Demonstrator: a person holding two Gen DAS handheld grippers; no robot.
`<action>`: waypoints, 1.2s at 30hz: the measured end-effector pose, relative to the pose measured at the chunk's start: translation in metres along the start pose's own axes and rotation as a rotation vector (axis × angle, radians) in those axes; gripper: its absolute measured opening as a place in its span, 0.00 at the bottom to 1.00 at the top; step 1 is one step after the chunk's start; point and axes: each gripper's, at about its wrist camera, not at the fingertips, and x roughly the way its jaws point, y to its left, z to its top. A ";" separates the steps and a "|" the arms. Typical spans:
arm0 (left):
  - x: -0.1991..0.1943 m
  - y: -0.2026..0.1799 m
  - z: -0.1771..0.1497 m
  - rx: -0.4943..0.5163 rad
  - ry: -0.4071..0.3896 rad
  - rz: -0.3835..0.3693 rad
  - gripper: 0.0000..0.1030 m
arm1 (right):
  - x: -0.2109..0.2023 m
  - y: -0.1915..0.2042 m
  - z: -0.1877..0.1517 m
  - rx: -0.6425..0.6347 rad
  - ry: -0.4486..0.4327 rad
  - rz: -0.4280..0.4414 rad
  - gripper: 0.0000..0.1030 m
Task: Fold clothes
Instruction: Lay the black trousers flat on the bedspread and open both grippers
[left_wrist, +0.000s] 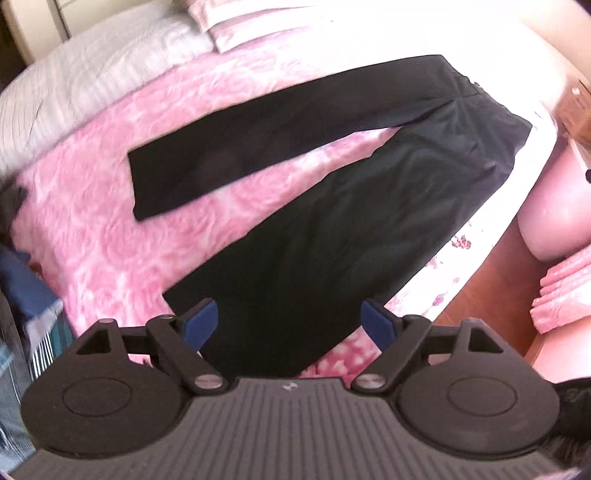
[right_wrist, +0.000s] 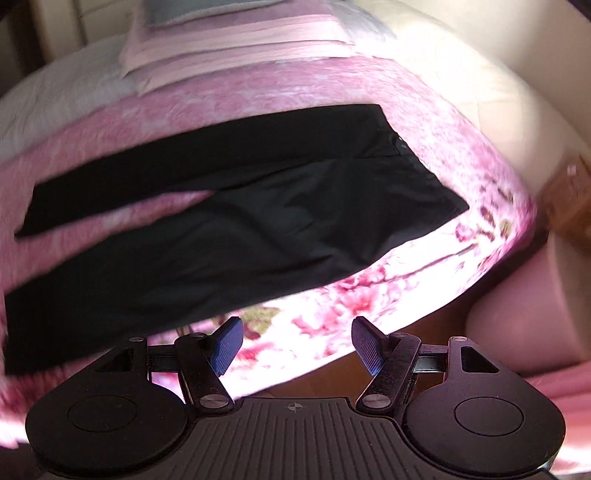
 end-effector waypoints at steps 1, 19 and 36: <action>0.000 -0.003 0.000 0.018 -0.002 0.005 0.80 | -0.005 0.002 -0.002 -0.025 0.000 -0.016 0.66; -0.003 -0.048 0.010 0.281 -0.026 0.022 0.84 | -0.032 0.013 -0.036 -0.119 0.000 -0.106 0.66; -0.014 -0.030 -0.015 0.211 0.012 0.078 0.84 | -0.021 0.053 -0.040 -0.224 0.018 0.006 0.66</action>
